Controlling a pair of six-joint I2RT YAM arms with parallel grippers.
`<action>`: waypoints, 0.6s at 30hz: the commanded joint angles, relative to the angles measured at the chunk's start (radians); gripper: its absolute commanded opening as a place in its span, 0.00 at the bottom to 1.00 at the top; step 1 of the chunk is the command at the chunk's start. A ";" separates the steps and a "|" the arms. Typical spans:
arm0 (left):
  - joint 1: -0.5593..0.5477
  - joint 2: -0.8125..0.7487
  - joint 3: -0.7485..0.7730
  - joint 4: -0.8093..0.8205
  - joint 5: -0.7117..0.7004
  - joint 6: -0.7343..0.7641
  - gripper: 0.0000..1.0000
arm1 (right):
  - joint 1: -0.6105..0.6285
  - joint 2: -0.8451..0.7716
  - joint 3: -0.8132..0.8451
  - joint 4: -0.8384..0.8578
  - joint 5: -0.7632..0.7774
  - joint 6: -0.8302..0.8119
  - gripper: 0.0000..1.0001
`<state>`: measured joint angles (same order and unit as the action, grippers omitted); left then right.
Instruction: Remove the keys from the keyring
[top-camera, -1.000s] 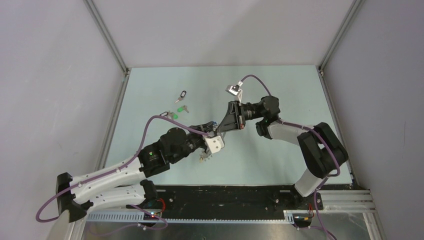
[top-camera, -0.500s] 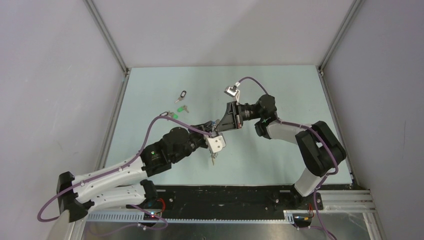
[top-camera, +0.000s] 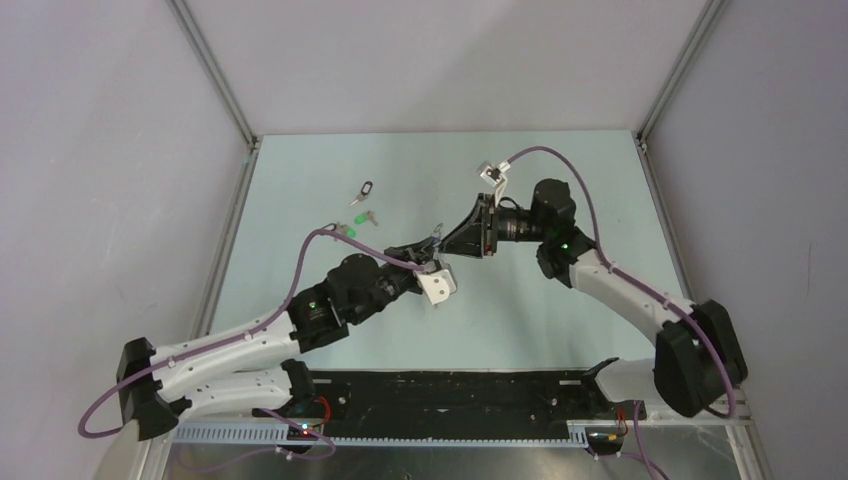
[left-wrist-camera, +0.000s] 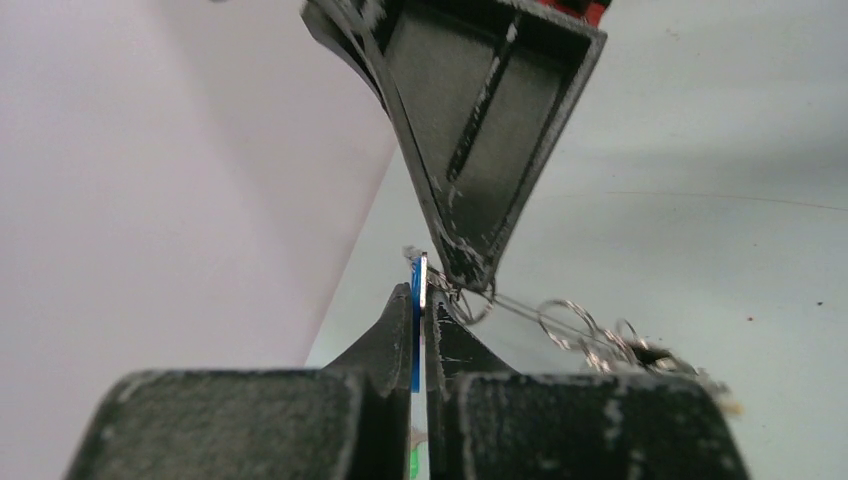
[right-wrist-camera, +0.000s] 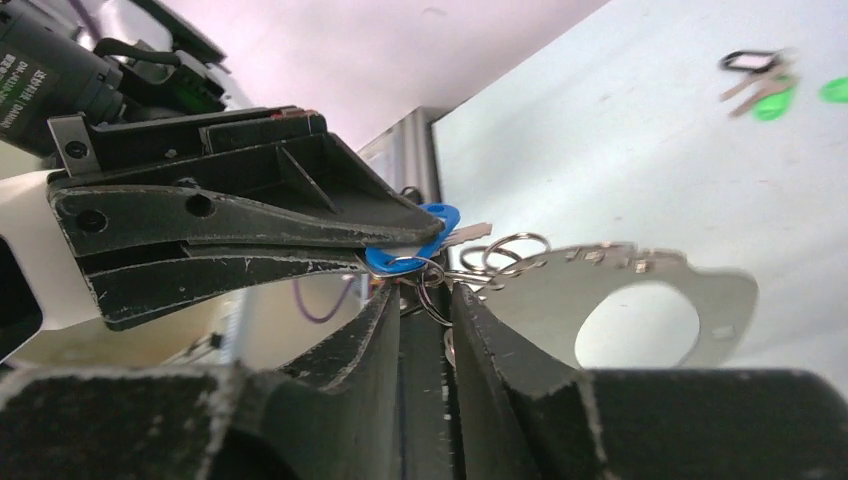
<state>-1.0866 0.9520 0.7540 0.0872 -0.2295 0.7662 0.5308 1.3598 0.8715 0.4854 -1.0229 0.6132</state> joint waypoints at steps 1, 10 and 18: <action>-0.007 0.010 0.039 0.088 0.019 -0.034 0.00 | -0.021 -0.101 0.031 -0.246 0.122 -0.314 0.32; -0.001 0.001 0.059 0.097 -0.012 -0.067 0.00 | -0.042 -0.259 -0.082 -0.231 0.219 -0.482 0.39; -0.001 -0.015 0.055 0.095 -0.011 -0.065 0.00 | -0.031 -0.354 -0.246 0.011 0.329 -0.485 0.88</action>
<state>-1.0897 0.9676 0.7574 0.0963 -0.2314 0.7219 0.4934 1.0428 0.6651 0.3477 -0.7788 0.1535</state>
